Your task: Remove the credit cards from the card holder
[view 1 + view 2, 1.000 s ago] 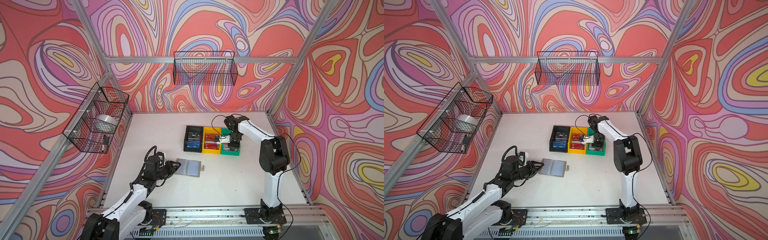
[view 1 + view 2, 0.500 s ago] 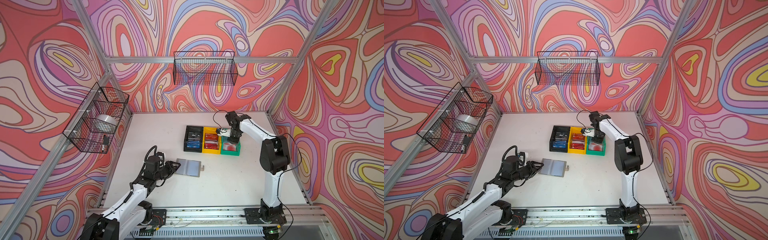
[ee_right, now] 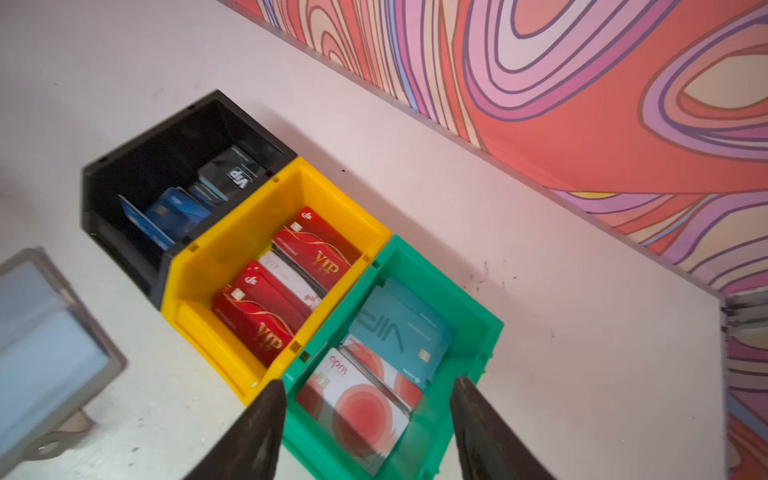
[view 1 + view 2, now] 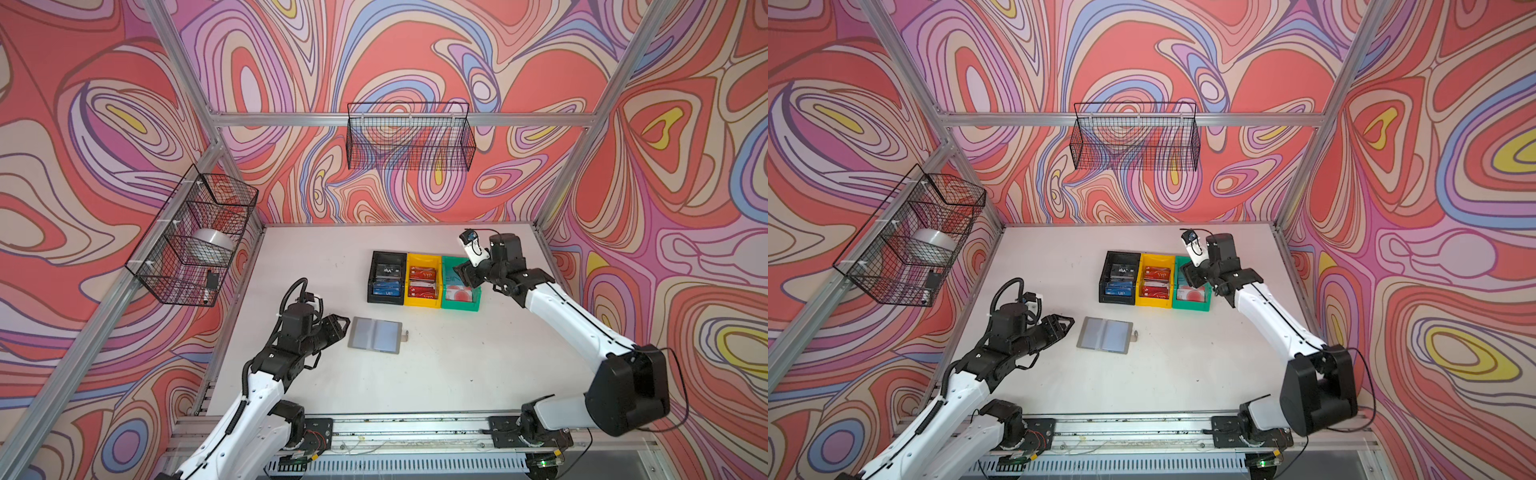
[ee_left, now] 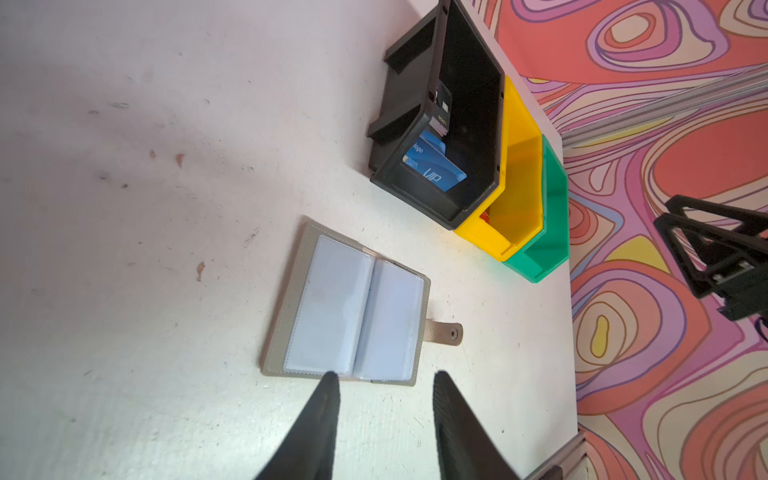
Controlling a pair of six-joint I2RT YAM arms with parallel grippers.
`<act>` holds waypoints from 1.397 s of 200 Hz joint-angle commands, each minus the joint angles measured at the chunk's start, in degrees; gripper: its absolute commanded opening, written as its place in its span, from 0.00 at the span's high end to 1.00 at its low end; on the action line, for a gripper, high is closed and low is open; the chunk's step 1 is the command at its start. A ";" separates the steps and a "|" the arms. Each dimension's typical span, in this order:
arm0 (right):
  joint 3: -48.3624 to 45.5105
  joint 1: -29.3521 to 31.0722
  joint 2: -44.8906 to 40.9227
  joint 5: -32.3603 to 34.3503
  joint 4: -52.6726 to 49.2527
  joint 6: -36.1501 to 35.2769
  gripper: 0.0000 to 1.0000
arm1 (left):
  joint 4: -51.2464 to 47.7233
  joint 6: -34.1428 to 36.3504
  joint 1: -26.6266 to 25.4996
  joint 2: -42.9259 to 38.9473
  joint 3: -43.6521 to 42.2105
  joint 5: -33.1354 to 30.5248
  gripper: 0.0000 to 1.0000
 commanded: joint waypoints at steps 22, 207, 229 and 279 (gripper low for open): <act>-4.51 0.29 2.65 -19.06 -0.07 19.06 0.25 | -9.33 4.88 0.37 0.34 2.95 -7.12 0.54; -32.06 -4.59 -3.36 20.72 46.19 6.83 0.07 | -2.57 19.51 1.42 -7.31 -0.79 -34.25 0.00; -32.68 -5.34 1.83 21.37 53.16 4.66 0.07 | 2.95 22.60 1.51 -7.75 -4.24 -34.67 0.00; -32.98 -7.88 13.18 18.25 64.66 5.73 0.07 | 14.92 29.06 2.26 -6.93 -8.93 -35.65 0.00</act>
